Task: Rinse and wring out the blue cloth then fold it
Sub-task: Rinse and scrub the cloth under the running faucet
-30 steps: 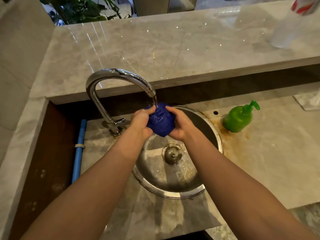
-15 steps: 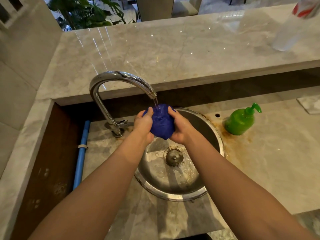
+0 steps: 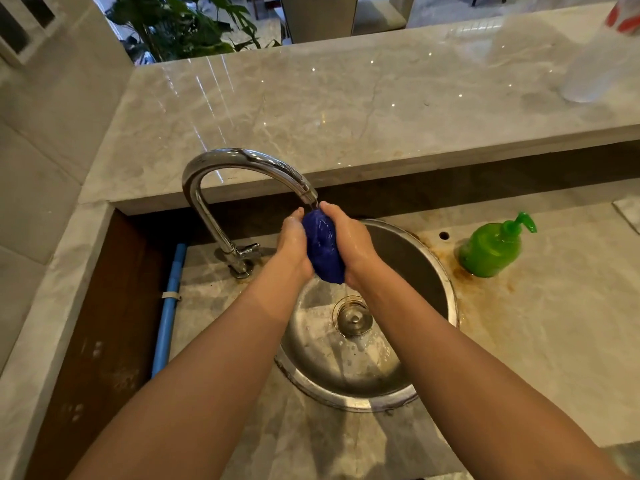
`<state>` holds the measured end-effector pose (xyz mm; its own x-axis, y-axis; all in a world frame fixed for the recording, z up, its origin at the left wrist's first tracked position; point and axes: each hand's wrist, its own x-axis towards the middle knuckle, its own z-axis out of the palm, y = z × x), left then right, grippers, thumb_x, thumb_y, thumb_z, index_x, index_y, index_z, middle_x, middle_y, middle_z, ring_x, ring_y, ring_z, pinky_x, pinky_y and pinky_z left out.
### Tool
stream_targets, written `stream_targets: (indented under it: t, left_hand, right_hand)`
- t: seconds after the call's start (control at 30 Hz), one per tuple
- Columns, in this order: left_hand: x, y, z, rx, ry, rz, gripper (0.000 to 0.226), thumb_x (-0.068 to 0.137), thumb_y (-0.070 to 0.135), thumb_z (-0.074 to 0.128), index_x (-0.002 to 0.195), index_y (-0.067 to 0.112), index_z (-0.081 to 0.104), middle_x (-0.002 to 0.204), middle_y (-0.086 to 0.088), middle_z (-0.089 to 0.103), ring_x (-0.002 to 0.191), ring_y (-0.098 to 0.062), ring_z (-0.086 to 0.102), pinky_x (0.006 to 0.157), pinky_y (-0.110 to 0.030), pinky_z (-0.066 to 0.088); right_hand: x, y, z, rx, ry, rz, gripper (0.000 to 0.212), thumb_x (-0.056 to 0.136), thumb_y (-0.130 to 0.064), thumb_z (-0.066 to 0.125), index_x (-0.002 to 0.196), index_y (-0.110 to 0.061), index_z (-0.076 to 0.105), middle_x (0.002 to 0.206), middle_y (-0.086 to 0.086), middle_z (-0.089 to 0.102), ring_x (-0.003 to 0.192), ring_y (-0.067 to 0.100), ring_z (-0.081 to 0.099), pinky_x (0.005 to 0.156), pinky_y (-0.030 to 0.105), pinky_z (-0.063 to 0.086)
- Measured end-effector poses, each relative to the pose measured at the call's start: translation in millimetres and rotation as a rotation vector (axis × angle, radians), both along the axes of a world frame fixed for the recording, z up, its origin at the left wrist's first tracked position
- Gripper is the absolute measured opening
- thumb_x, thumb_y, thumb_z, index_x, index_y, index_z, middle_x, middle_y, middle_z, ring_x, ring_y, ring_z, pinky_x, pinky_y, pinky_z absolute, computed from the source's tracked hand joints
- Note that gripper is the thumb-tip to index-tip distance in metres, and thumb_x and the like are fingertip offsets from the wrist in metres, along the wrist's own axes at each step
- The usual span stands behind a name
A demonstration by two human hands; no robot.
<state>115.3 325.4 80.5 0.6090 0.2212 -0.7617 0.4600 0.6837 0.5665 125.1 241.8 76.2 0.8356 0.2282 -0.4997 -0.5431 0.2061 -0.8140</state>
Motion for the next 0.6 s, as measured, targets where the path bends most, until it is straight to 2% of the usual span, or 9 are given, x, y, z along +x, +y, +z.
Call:
stream_targets:
  t: [0.07, 0.13, 0.17, 0.23, 0.27, 0.37, 0.43, 0.53, 0.6]
  left_hand:
    - [1.7, -5.0, -3.1, -0.022, 0.003, 0.068, 0.039, 0.089, 0.046, 0.054, 0.105, 0.013, 0.065, 0.097, -0.011, 0.069, 0.091, -0.026, 0.065, 0.073, -0.04, 0.05]
    - [1.3, -9.7, -4.1, -0.039, 0.009, 0.074, 0.035, 0.091, 0.044, 0.05, 0.098, 0.013, 0.065, 0.085, -0.009, 0.069, 0.084, -0.023, 0.066, 0.075, -0.036, 0.051]
    - [0.8, -12.2, -4.9, -0.021, 0.008, 0.048, 0.033, 0.093, 0.042, 0.05, 0.101, 0.013, 0.064, 0.089, -0.009, 0.071, 0.086, -0.024, 0.068, 0.077, -0.038, 0.054]
    - [0.2, -17.9, -5.9, 0.107, 0.0, -0.057, 0.024, 0.096, 0.038, 0.053, 0.107, 0.018, 0.06, 0.103, -0.011, 0.071, 0.095, -0.028, 0.069, 0.085, -0.047, 0.056]
    - [0.4, -19.1, -4.5, 0.168, -0.003, -0.084, 0.019, 0.096, 0.036, 0.056, 0.107, 0.02, 0.06, 0.106, -0.011, 0.071, 0.097, -0.029, 0.069, 0.088, -0.05, 0.055]
    - [7.8, -10.4, -2.0, 0.175, -0.038, -0.015, 0.016, 0.095, 0.03, 0.058, 0.105, 0.019, 0.064, 0.102, -0.011, 0.072, 0.094, -0.028, 0.07, 0.089, -0.049, 0.055]
    - [15.7, 2.6, -6.0, 0.206, 0.01, 0.08, 0.02, 0.097, 0.028, 0.055, 0.105, 0.012, 0.065, 0.095, -0.008, 0.071, 0.087, -0.023, 0.069, 0.083, -0.04, 0.056]
    - [16.5, -3.0, -6.3, 0.107, 0.007, 0.129, 0.028, 0.101, 0.027, 0.045, 0.086, 0.008, 0.06, 0.07, -0.006, 0.063, 0.064, -0.017, 0.064, 0.062, -0.026, 0.053]
    - [6.2, -18.4, -11.3, 0.119, -0.027, 0.059, 0.031, 0.099, 0.032, 0.048, 0.088, 0.008, 0.064, 0.074, -0.009, 0.071, 0.069, -0.015, 0.07, 0.067, -0.026, 0.057]
  right_hand:
    - [-1.5, 10.3, -5.4, -0.248, -0.295, -0.056, 0.028, 0.09, -0.041, 0.059, 0.076, -0.019, 0.067, 0.069, -0.001, 0.07, 0.071, 0.014, 0.068, 0.072, 0.034, 0.054]
    - [3.7, 11.4, -12.3, -0.517, -0.569, -0.063, 0.039, 0.095, -0.04, 0.049, 0.063, -0.021, 0.058, 0.055, -0.004, 0.059, 0.055, 0.014, 0.06, 0.064, 0.036, 0.053]
    - [10.3, 8.6, -15.8, -0.622, -0.599, -0.054, 0.041, 0.097, -0.04, 0.046, 0.063, -0.02, 0.056, 0.056, -0.003, 0.057, 0.054, 0.015, 0.058, 0.064, 0.038, 0.054]
    - [27.8, 0.2, -23.1, -0.75, -0.479, 0.032, 0.039, 0.1, -0.039, 0.046, 0.073, -0.015, 0.062, 0.071, 0.006, 0.066, 0.068, 0.022, 0.065, 0.078, 0.045, 0.056]
    - [33.6, -4.0, -24.6, -0.727, -0.355, 0.077, 0.036, 0.1, -0.039, 0.048, 0.084, -0.011, 0.066, 0.084, 0.012, 0.07, 0.081, 0.026, 0.067, 0.086, 0.047, 0.054]
    - [29.5, -8.1, -16.5, -0.25, 0.024, 0.083, 0.026, 0.098, -0.042, 0.051, 0.097, -0.019, 0.062, 0.101, 0.011, 0.071, 0.094, 0.025, 0.068, 0.088, 0.044, 0.054]
    - [14.9, 1.2, -15.7, -0.156, -0.058, 0.079, 0.029, 0.095, -0.047, 0.051, 0.089, -0.022, 0.064, 0.096, 0.009, 0.072, 0.089, 0.021, 0.068, 0.084, 0.041, 0.054]
    - [-2.4, 17.0, -14.1, -0.388, -0.428, 0.023, 0.043, 0.09, -0.052, 0.049, 0.065, -0.02, 0.063, 0.061, 0.0, 0.064, 0.063, 0.016, 0.063, 0.064, 0.035, 0.051]
    - [17.6, 15.4, -14.8, -0.501, -0.442, 0.006, 0.04, 0.095, -0.041, 0.05, 0.062, -0.021, 0.059, 0.057, -0.002, 0.059, 0.056, 0.014, 0.057, 0.061, 0.034, 0.049]
